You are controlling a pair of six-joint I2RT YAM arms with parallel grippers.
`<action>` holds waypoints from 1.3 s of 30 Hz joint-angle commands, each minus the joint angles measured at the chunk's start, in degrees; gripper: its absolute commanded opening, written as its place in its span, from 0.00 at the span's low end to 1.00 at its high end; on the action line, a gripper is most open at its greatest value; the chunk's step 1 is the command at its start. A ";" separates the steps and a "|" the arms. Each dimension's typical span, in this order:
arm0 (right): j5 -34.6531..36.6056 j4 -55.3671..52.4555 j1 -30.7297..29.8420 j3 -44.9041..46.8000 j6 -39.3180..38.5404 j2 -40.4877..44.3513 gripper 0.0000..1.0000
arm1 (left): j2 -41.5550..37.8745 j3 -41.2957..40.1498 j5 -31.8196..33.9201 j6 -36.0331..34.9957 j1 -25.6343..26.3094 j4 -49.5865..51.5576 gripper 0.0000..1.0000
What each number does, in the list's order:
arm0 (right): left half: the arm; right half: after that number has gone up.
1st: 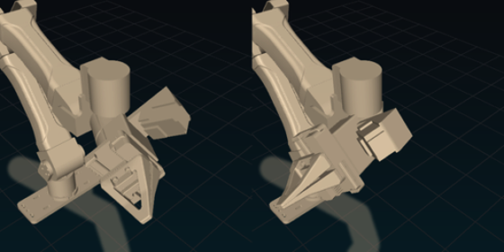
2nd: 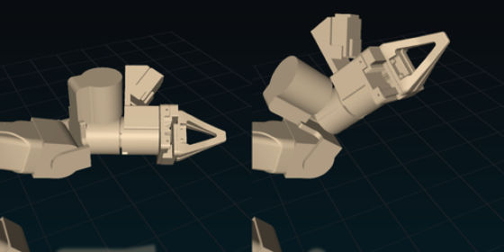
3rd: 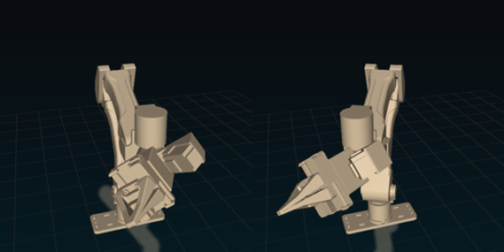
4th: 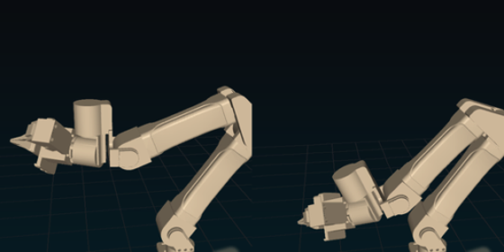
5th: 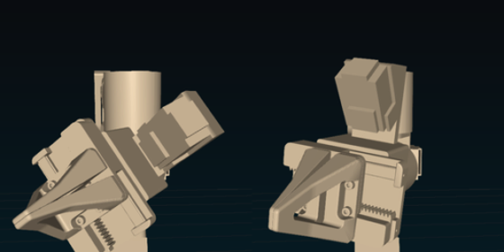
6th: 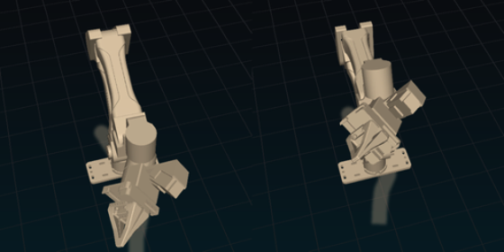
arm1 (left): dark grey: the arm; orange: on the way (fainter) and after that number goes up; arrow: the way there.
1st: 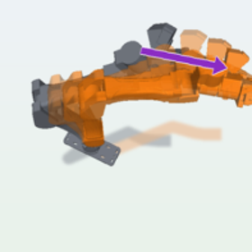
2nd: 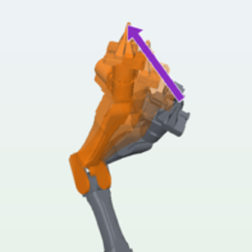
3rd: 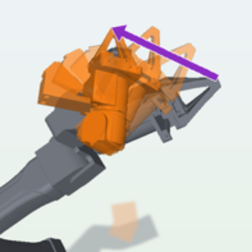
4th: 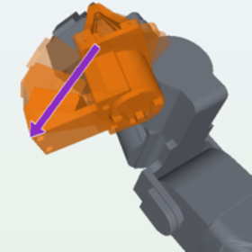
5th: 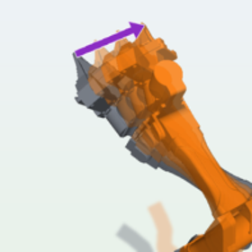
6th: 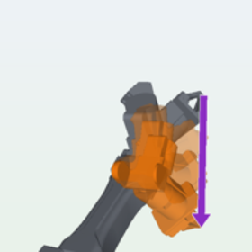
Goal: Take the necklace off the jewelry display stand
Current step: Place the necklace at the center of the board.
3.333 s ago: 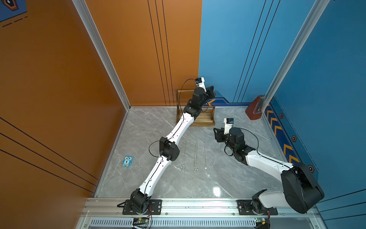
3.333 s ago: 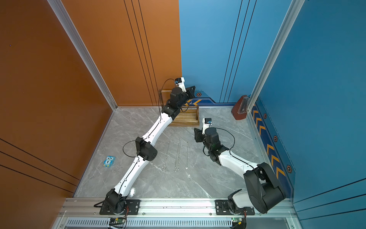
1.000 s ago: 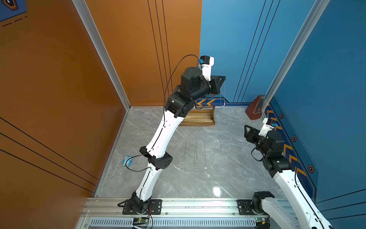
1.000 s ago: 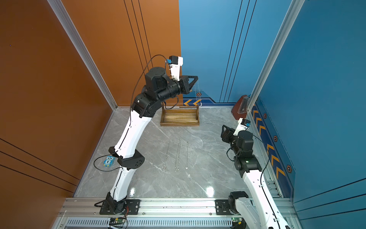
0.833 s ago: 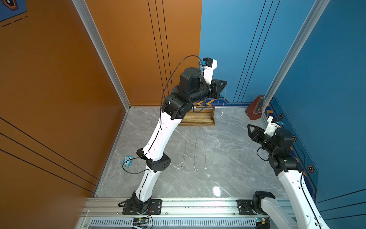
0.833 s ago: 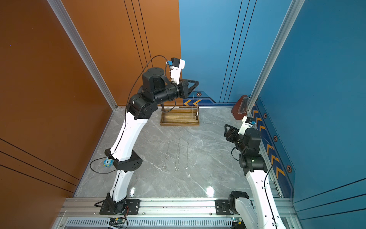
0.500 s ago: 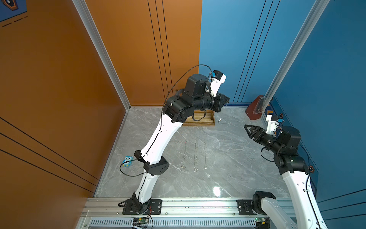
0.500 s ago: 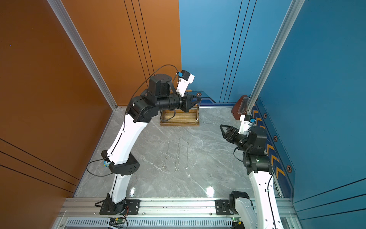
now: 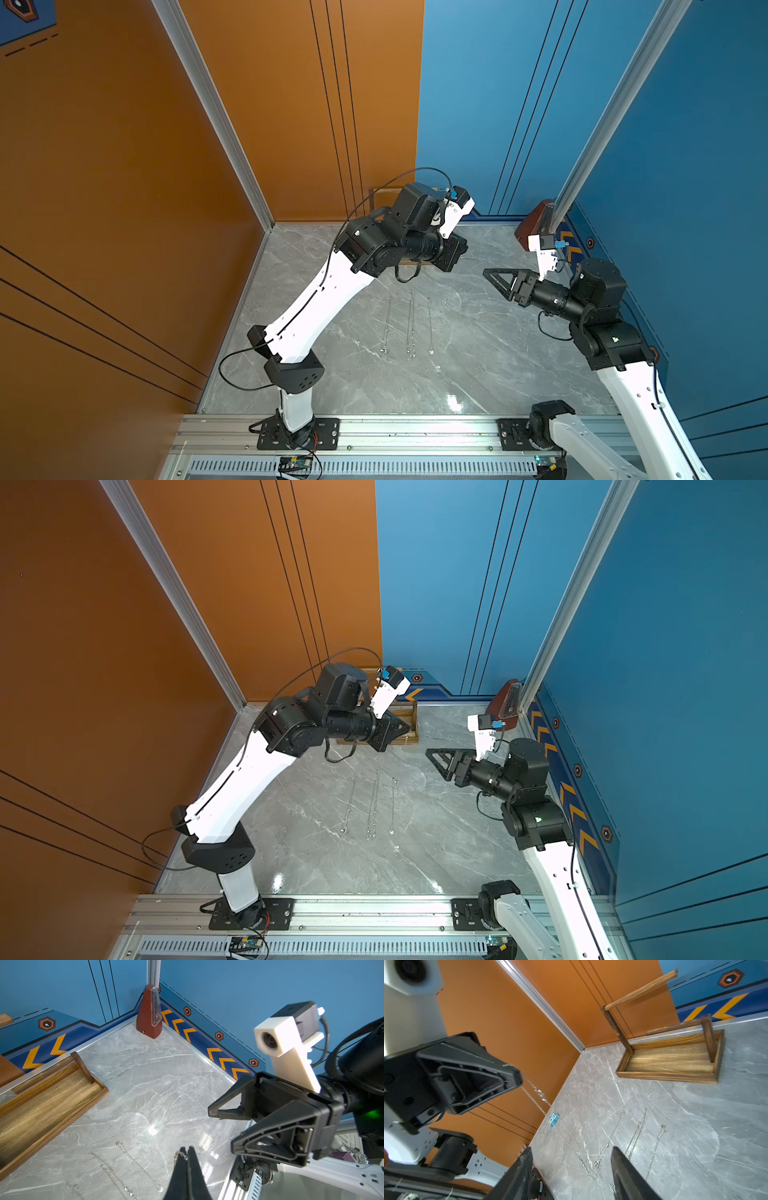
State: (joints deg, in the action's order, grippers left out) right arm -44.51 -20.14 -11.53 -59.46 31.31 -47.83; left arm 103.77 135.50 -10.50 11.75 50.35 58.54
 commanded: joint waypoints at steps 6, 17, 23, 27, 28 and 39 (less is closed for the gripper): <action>-0.05 -2.73 -12.74 -2.67 -9.76 -4.99 0.56 | -9.15 -10.83 4.63 -1.38 1.31 -0.19 0.00; 6.01 -1.98 -18.43 -2.47 -11.24 -10.87 0.54 | -19.72 -24.30 6.72 0.29 1.31 -4.02 0.00; 4.81 0.91 -21.97 -2.58 -11.18 -14.21 0.52 | -23.60 -28.81 7.06 1.04 1.33 -4.75 0.00; 4.14 2.38 -24.43 -3.02 -11.31 -15.37 0.51 | -25.76 -31.43 8.23 1.26 1.26 -5.25 0.00; 4.32 2.41 -24.98 -3.27 -11.31 -15.62 0.51 | -26.27 -32.19 8.48 1.28 1.18 -5.36 0.00; 6.46 2.53 -27.66 -3.93 -11.12 -18.41 0.51 | -28.50 -35.25 6.46 2.41 0.88 -6.82 0.00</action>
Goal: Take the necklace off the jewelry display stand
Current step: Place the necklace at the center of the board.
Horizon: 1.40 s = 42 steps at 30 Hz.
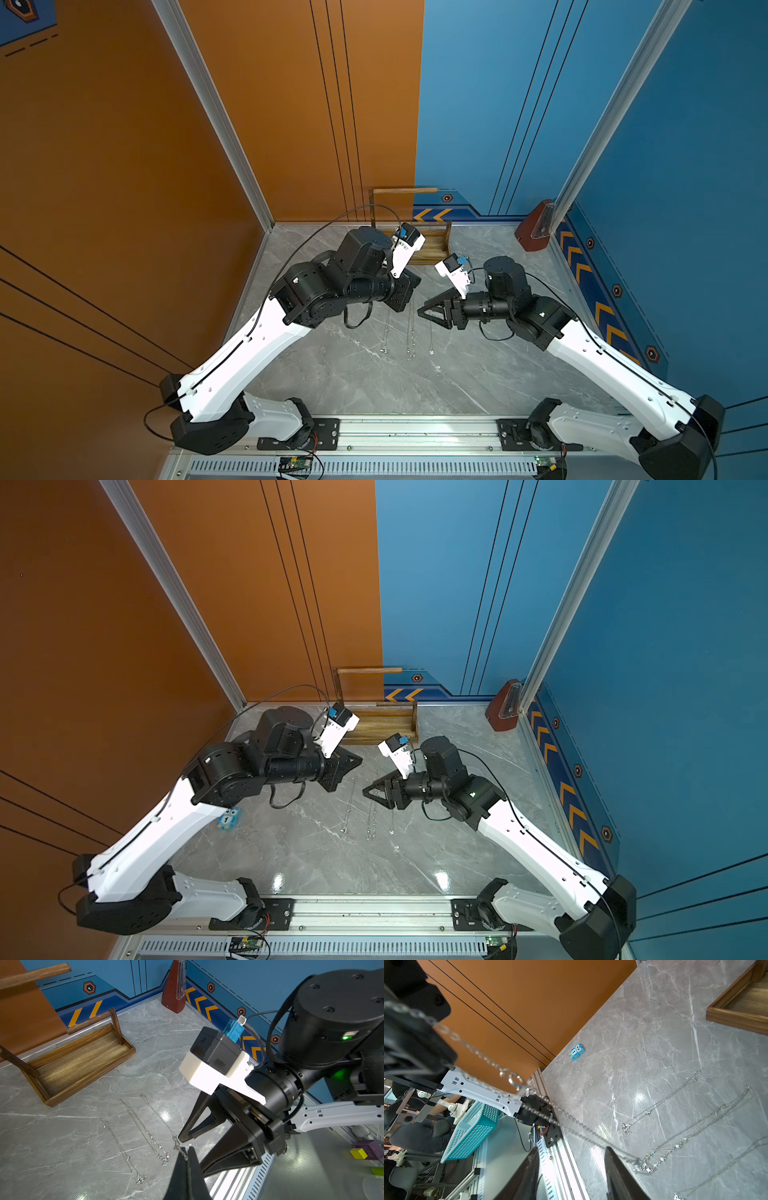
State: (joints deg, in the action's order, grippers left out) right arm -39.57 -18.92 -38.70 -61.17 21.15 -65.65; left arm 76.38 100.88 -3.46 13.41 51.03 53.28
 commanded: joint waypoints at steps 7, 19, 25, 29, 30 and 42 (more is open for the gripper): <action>2.57 1.56 -1.12 -3.42 -1.02 -1.77 0.52 | -1.66 -1.13 -1.02 0.90 0.13 -1.68 0.00; 3.30 1.46 -4.09 -3.97 -1.10 -3.92 0.45 | -1.55 -1.53 -1.80 1.17 0.19 -2.51 0.00; 4.28 1.32 -4.05 -3.46 -1.28 -3.50 0.44 | -1.63 -1.39 -1.65 1.09 0.21 -2.64 0.00; 4.46 1.50 -4.11 -2.76 -1.37 -2.63 0.45 | -1.72 -1.63 -1.82 1.18 0.17 -2.64 0.00; 4.99 1.52 -4.24 -2.56 -1.37 -2.48 0.45 | -1.71 -1.67 -1.84 1.22 0.17 -2.63 0.00; 9.33 1.45 -3.76 -1.33 -1.52 -1.07 0.46 | -1.76 -1.49 -2.20 1.36 0.21 -2.83 0.00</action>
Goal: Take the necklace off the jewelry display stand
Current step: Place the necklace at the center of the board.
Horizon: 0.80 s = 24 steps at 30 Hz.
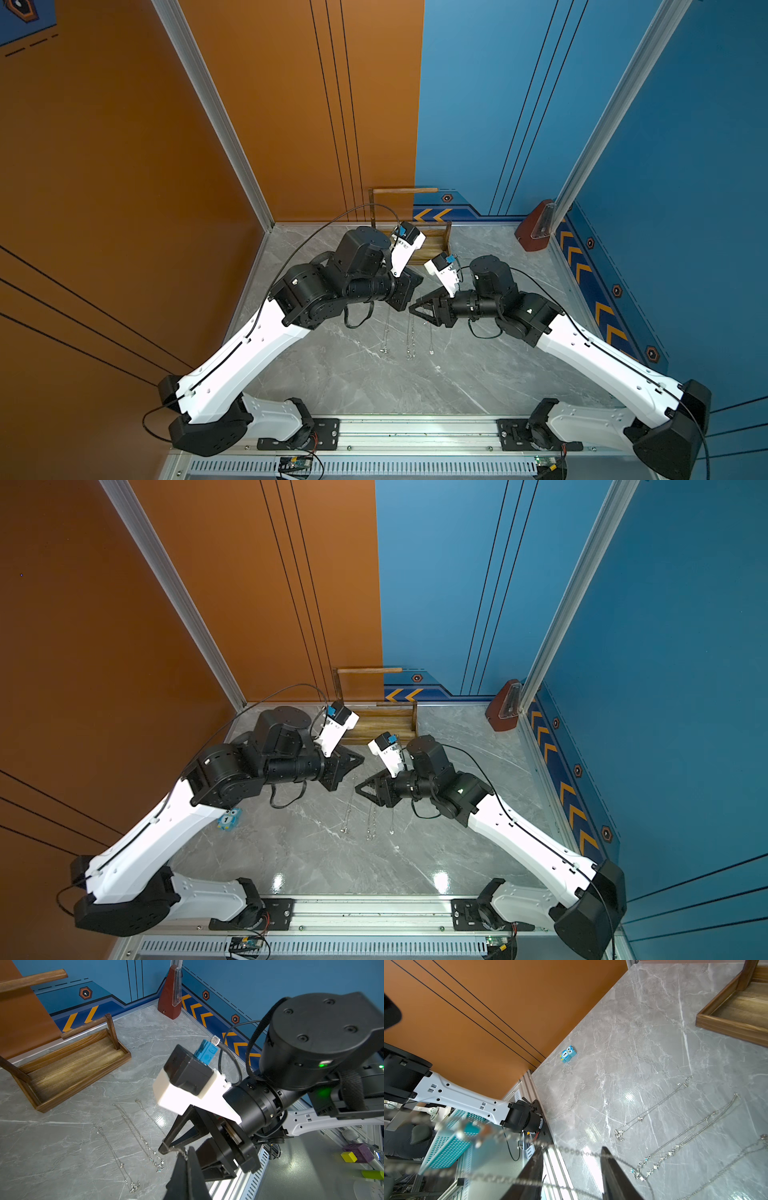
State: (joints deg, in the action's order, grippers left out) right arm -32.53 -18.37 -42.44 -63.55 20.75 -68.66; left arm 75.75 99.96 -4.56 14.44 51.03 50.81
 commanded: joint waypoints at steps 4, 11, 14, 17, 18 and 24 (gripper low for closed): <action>2.76 0.76 0.42 1.74 -1.20 2.39 0.46 | -1.27 -0.56 -1.25 0.42 0.13 -0.43 0.00; 1.80 0.93 0.41 1.62 -1.31 0.81 0.43 | -1.30 -0.48 -1.89 0.68 0.24 -0.62 0.00; 2.68 1.11 0.42 1.76 -1.35 0.85 0.42 | -1.18 -0.60 -2.12 0.77 0.27 -0.61 0.00; 3.00 1.11 0.42 1.85 -1.58 0.61 0.39 | -1.15 -0.63 -2.39 0.94 0.24 -0.69 0.00; 3.00 1.13 0.42 1.98 -1.59 0.50 0.38 | -1.19 -0.67 -2.39 1.03 0.33 -0.79 0.00; 2.59 1.45 0.21 2.81 -1.45 -0.35 0.37 | -1.12 -0.73 -2.75 1.33 0.47 -1.03 0.00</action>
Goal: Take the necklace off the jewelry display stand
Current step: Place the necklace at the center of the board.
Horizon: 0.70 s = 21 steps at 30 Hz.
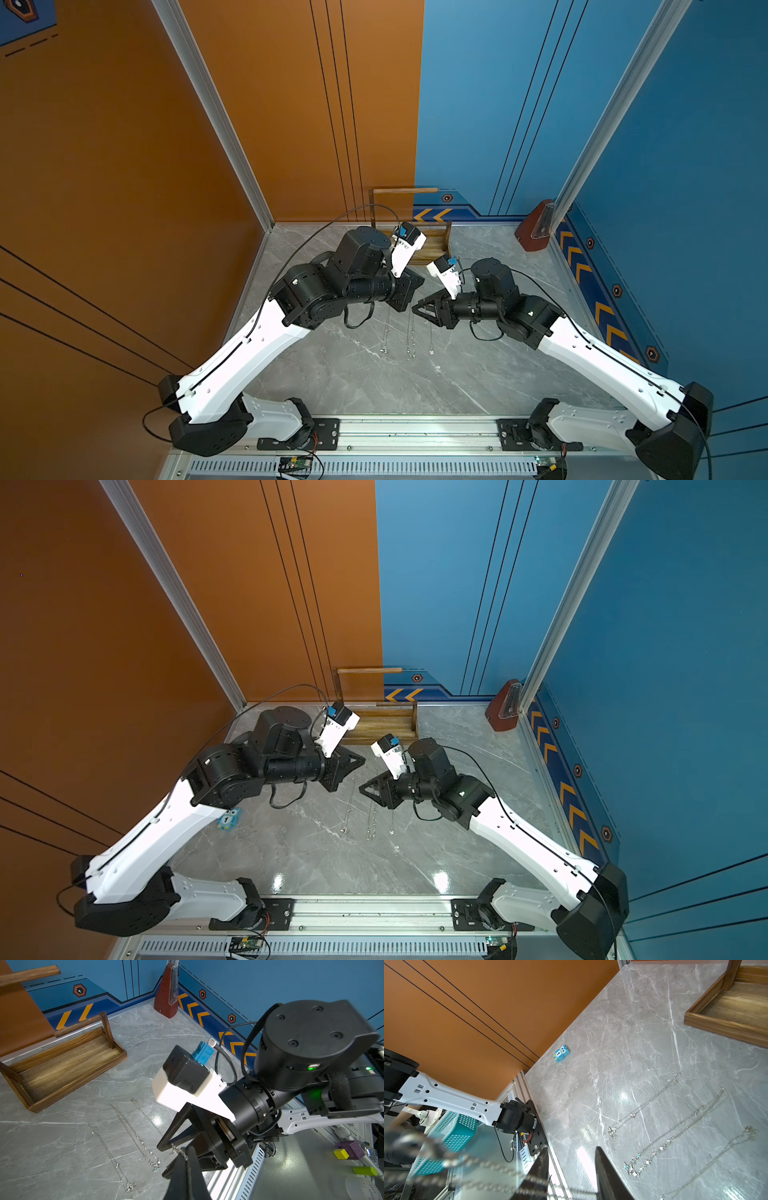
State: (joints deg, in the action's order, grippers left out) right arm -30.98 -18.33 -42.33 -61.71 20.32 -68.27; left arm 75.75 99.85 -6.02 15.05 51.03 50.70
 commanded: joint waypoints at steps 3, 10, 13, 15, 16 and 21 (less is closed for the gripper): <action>0.79 1.58 -0.09 1.11 -1.00 -1.15 0.33 | -1.08 -0.63 -1.25 0.86 0.48 -1.09 0.00; -0.04 3.30 -0.49 1.09 -0.03 -1.72 0.14 | -0.88 -0.62 -1.28 0.95 0.56 -1.21 0.00; -0.13 3.43 -0.72 1.07 0.08 -1.82 0.08 | -1.09 -0.78 -1.29 1.02 0.49 -1.21 0.00; -0.04 3.39 -0.72 1.09 0.21 -1.78 0.06 | -1.13 -0.89 -1.10 1.04 0.54 -1.21 0.00; 0.12 3.43 -0.72 1.27 0.25 -1.77 0.05 | -1.21 -0.97 -1.10 1.04 0.56 -1.13 0.00; 0.99 3.56 -0.74 1.57 0.43 -1.30 0.03 | -1.30 -1.36 -1.17 1.15 0.52 -1.35 0.00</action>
State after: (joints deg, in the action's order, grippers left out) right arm -31.18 -15.84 -42.76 -60.99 20.58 -69.67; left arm 75.72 99.37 -6.28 15.92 51.03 50.37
